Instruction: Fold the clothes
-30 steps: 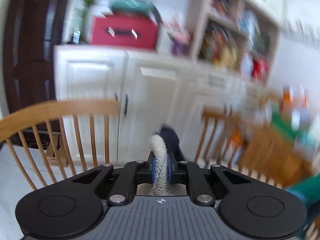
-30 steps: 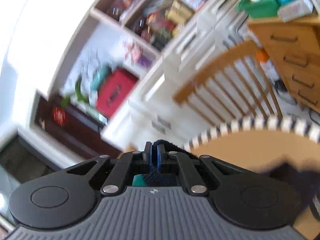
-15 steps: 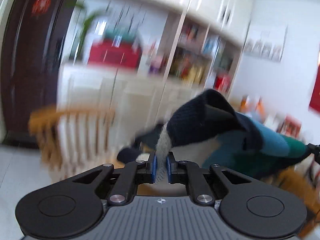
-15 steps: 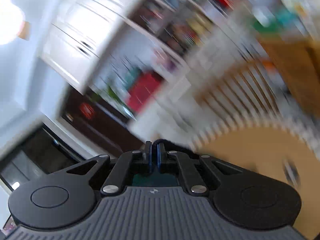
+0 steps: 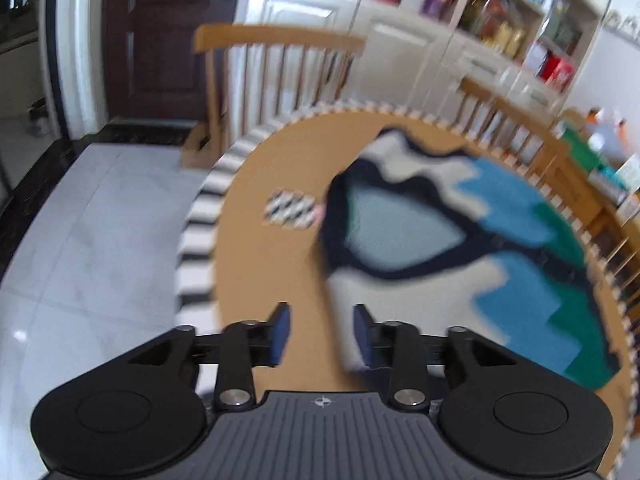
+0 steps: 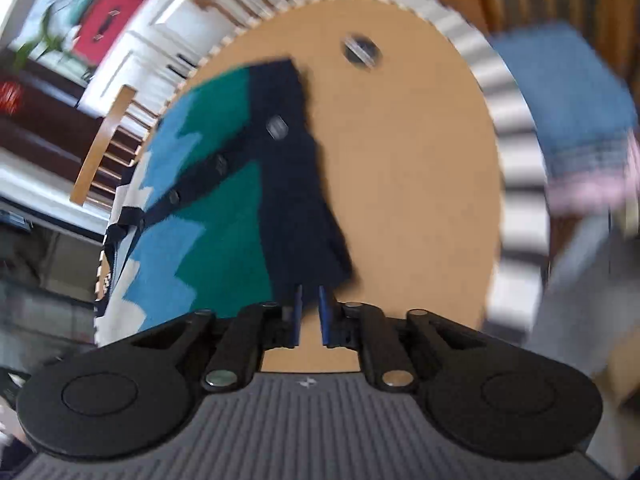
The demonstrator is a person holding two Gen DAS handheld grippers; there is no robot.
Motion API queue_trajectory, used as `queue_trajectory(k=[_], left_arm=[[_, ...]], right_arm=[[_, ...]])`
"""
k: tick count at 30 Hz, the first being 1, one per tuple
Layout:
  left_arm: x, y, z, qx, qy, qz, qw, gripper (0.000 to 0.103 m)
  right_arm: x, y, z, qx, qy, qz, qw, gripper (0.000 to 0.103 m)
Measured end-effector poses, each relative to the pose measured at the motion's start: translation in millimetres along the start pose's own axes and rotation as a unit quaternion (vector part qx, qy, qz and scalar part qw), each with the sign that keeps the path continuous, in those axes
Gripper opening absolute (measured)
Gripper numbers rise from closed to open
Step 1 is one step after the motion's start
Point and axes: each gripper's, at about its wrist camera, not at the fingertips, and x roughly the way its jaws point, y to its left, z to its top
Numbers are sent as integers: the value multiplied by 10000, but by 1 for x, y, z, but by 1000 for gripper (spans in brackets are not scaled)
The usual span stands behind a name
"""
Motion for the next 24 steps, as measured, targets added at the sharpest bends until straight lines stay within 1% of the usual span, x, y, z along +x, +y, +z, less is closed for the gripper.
queue_trajectory(k=[1, 2, 4, 5, 7, 8, 9, 10, 11, 12, 13, 15, 16, 17, 18, 20, 21, 22, 24], left_arm=[[7, -9, 5, 50, -10, -28, 10000, 49], [17, -23, 7, 170, 55, 46, 9998, 52], [37, -49, 11, 409, 184, 195, 9988, 53], [48, -60, 10, 504, 255, 281, 9980, 53], [72, -74, 0, 611, 421, 493, 9960, 53], [84, -81, -6, 665, 504, 599, 9947, 52], [93, -87, -11, 709, 587, 695, 9933, 49], [95, -90, -18, 740, 670, 775, 9920, 44], [98, -93, -24, 770, 753, 855, 9905, 42], [99, -95, -30, 767, 833, 929, 9892, 38], [98, -93, -35, 682, 883, 984, 9889, 38], [100, -85, -45, 510, 966, 1083, 9881, 36], [94, -85, -48, 529, 1028, 1153, 9866, 35], [89, -86, -50, 548, 1089, 1222, 9850, 34], [85, -87, -53, 614, 1126, 1317, 9830, 33], [76, -91, -57, 855, 1120, 1597, 9771, 34], [69, -92, -56, 874, 1120, 1749, 9743, 34], [61, -93, -54, 835, 1070, 1835, 9736, 33], [44, -95, -41, 555, 771, 1731, 9803, 34]], right_arm=[[6, 6, 10, -169, -115, -40, 9998, 42], [15, 12, 20, -312, -225, -117, 9992, 58], [32, 22, 39, -566, -381, -261, 9973, 56], [42, 24, 46, -602, -342, -305, 9971, 56], [64, 28, 50, -548, -124, -304, 9980, 57], [72, 31, 48, -551, 5, -274, 9981, 53], [79, 35, 45, -588, 109, -228, 9979, 47], [86, 40, 41, -668, 180, -164, 9975, 23], [91, 48, 35, -817, 280, -112, 9962, 1], [93, 58, 29, -1052, 416, -76, 9936, 0], [95, 68, 21, -1339, 587, -24, 9892, 0], [98, 87, 1, -2015, 1042, 118, 9739, 0], [98, 94, -7, -2281, 1227, 165, 9657, 3], [94, 98, -9, -2438, 1195, 180, 9623, 9], [88, 99, -5, -2507, 1024, 196, 9624, 11], [75, 94, 19, -2385, 498, 210, 9696, 35], [71, 90, 37, -2288, 246, 152, 9730, 38], [70, 86, 58, -2210, 52, 18, 9753, 37], [73, 77, 101, -1910, -243, -162, 9812, 38]])
